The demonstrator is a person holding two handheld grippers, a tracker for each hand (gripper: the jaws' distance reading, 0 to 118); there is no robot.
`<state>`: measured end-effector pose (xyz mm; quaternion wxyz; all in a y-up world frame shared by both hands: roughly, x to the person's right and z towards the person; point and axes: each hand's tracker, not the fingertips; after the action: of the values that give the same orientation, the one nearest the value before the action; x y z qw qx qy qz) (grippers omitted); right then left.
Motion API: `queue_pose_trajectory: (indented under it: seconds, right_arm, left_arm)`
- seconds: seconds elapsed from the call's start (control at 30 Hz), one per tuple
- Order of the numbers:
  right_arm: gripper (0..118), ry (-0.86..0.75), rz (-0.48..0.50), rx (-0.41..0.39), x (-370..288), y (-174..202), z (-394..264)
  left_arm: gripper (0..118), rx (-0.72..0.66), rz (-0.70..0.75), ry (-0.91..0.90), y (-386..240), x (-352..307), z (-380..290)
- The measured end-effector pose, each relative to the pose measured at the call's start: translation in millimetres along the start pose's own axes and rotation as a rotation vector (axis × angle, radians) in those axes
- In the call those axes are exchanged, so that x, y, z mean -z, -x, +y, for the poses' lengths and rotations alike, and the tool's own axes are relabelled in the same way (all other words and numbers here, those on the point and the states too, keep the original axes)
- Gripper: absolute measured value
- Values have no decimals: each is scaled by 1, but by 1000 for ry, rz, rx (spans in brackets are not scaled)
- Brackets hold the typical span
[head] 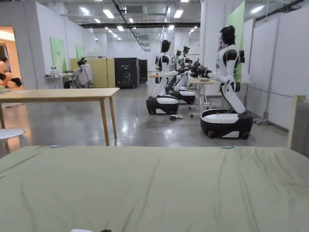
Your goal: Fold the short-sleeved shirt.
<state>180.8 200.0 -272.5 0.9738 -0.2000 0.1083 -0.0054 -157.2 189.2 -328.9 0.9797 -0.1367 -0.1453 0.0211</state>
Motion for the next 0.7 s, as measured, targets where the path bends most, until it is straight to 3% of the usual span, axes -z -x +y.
queue_pose_trajectory:
  seconds: [0.13, 0.17, 0.4, 0.7]
  right_arm:
    - [0, -29, -38, -7, -4, -3, -2]
    - [0, -38, -43, -6, -5, -5, -1]
    - [0, -202, -83, -101, 9, -11, 80]
    - [0, -388, -260, -168, 69, -39, 232]
  left_arm:
    - [0, 24, 56, -11, -14, 7, 6]
    - [0, 574, 181, 260, -10, 4, 15]
    - [0, 590, 164, 110, -18, 18, 101]
    - [0, 722, 207, 1, -36, 107, 216]
